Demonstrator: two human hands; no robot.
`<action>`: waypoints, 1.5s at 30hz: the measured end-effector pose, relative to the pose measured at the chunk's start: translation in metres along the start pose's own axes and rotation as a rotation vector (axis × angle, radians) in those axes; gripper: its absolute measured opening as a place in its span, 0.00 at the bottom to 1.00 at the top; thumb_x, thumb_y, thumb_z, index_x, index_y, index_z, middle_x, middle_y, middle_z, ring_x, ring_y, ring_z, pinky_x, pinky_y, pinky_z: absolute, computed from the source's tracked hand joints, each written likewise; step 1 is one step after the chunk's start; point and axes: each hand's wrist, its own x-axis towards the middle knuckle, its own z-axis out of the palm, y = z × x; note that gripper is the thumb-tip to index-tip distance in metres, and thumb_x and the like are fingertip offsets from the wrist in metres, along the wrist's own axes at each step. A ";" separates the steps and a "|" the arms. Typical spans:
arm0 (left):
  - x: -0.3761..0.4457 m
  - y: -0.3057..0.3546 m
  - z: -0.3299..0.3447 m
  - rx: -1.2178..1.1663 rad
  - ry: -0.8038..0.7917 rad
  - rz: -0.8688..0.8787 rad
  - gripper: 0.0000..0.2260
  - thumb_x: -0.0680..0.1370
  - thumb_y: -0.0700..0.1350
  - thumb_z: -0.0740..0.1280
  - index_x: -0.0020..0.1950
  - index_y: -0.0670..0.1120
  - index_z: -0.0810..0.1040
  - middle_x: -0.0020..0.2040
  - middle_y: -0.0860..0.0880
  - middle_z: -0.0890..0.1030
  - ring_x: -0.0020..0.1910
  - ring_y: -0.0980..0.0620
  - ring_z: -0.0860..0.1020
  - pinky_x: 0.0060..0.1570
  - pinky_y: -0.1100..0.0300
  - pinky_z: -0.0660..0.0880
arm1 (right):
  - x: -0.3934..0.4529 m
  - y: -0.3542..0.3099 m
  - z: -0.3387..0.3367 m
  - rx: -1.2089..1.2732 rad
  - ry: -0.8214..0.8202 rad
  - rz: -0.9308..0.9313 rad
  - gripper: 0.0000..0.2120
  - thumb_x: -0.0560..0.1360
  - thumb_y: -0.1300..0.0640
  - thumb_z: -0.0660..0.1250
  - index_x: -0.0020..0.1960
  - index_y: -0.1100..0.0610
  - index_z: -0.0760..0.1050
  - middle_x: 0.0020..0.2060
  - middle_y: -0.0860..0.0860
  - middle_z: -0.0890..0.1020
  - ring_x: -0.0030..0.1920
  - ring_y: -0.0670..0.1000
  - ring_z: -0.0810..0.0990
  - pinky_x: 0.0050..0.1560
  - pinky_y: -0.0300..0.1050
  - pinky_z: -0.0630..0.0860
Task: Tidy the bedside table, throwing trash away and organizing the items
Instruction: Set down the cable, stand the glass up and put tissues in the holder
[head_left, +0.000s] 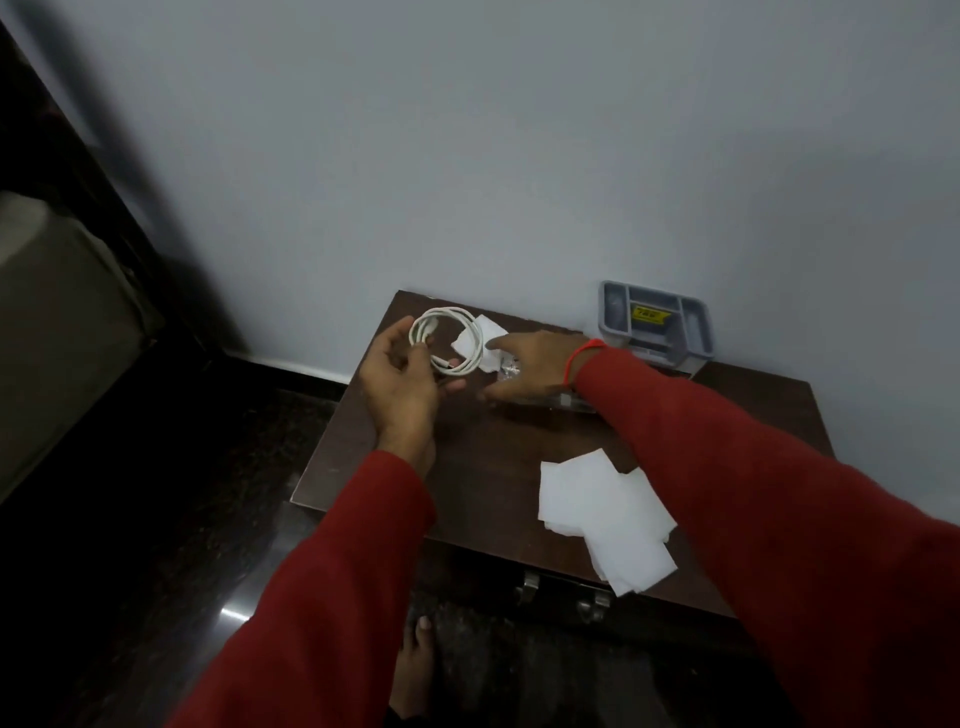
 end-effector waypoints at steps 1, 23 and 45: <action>0.004 -0.001 0.002 -0.005 -0.004 -0.004 0.13 0.83 0.37 0.64 0.67 0.45 0.77 0.50 0.51 0.82 0.44 0.48 0.85 0.32 0.58 0.83 | -0.007 -0.001 0.001 -0.031 0.009 -0.023 0.42 0.66 0.27 0.66 0.75 0.43 0.62 0.73 0.51 0.71 0.71 0.57 0.71 0.69 0.55 0.70; 0.064 -0.064 0.100 0.433 -0.270 0.009 0.12 0.81 0.38 0.68 0.64 0.43 0.78 0.61 0.37 0.81 0.42 0.47 0.84 0.32 0.56 0.84 | -0.075 0.012 0.042 -0.239 0.094 -0.374 0.38 0.72 0.30 0.63 0.75 0.49 0.61 0.70 0.49 0.73 0.67 0.53 0.75 0.61 0.57 0.75; 0.039 -0.042 0.079 0.960 -0.355 0.327 0.22 0.79 0.53 0.69 0.71 0.48 0.73 0.70 0.40 0.67 0.68 0.39 0.73 0.69 0.45 0.72 | -0.116 0.091 0.030 0.223 0.534 -0.306 0.24 0.78 0.43 0.62 0.71 0.52 0.70 0.65 0.50 0.77 0.66 0.50 0.75 0.66 0.54 0.72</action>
